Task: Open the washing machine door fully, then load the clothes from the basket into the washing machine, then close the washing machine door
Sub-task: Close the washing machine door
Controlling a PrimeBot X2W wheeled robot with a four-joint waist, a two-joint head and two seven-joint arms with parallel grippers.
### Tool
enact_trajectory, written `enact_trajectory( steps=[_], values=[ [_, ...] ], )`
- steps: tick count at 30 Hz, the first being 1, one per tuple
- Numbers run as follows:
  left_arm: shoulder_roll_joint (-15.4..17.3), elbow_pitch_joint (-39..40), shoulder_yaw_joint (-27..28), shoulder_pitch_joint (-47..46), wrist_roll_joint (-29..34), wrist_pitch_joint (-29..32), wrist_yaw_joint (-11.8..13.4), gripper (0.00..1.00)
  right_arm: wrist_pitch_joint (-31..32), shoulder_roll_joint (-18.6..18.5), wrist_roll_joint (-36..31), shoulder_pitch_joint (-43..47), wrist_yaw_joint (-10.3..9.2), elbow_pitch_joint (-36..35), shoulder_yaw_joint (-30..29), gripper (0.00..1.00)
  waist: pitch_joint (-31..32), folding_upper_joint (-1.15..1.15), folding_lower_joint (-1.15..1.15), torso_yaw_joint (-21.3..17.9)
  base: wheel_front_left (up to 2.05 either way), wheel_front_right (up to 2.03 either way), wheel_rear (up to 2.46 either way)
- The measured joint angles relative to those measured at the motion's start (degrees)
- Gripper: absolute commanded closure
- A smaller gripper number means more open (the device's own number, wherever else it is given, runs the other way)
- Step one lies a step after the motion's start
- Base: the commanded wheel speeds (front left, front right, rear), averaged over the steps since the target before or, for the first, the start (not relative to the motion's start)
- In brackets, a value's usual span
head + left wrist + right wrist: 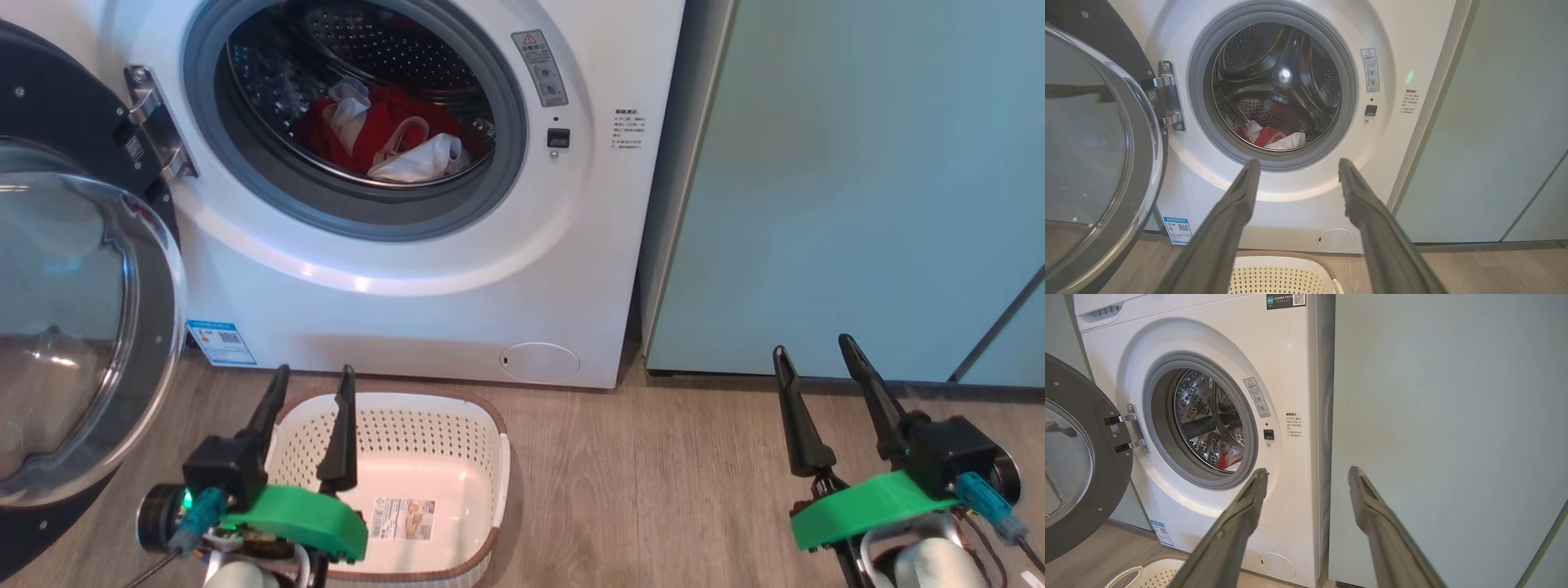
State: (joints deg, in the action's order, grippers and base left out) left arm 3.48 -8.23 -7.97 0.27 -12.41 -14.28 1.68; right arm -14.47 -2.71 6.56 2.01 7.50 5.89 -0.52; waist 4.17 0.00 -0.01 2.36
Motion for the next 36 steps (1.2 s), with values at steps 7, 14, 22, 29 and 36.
enact_trajectory(
  steps=[7, 14, 22, 29, 36],
  values=[
    [-0.31, 1.02, 1.05, -0.02, 0.89, 0.0, -0.05, 0.0, 0.0, 0.01, 0.56, 0.0, 0.0, 0.01, 0.01, 0.0, -0.66, 0.0, 0.0, -0.56, 0.0, 0.0, 0.0],
    [-0.41, 1.09, 0.82, -0.29, 0.79, 0.0, 0.56, 0.0, 0.0, 0.01, 0.56, -0.02, 0.0, 0.23, 0.37, 0.0, -1.28, 0.0, 0.0, -1.26, 0.0, 0.0, 0.0],
    [-0.47, 1.15, 0.7, -0.29, 0.78, 0.0, 1.02, 0.0, 0.0, 0.01, 0.56, -0.02, 0.0, 0.32, 0.48, 0.0, -1.34, 0.0, 0.0, -1.5, 0.0, 0.0, 0.0],
    [-0.49, 0.55, 0.58, -0.28, 0.19, 0.0, 1.02, 0.0, 0.0, 0.01, 0.55, -0.02, 0.0, 0.36, 0.51, 0.0, -1.23, 0.0, 0.0, -1.19, 0.0, 0.0, 0.0],
    [-0.52, -0.22, 0.63, -0.27, -1.34, 0.0, 1.09, 0.0, 0.0, 0.01, 0.55, -0.02, 0.0, 0.36, 0.52, 0.0, -1.43, 0.0, 0.0, -0.96, -0.4, 0.4, 0.0]
  ],
)
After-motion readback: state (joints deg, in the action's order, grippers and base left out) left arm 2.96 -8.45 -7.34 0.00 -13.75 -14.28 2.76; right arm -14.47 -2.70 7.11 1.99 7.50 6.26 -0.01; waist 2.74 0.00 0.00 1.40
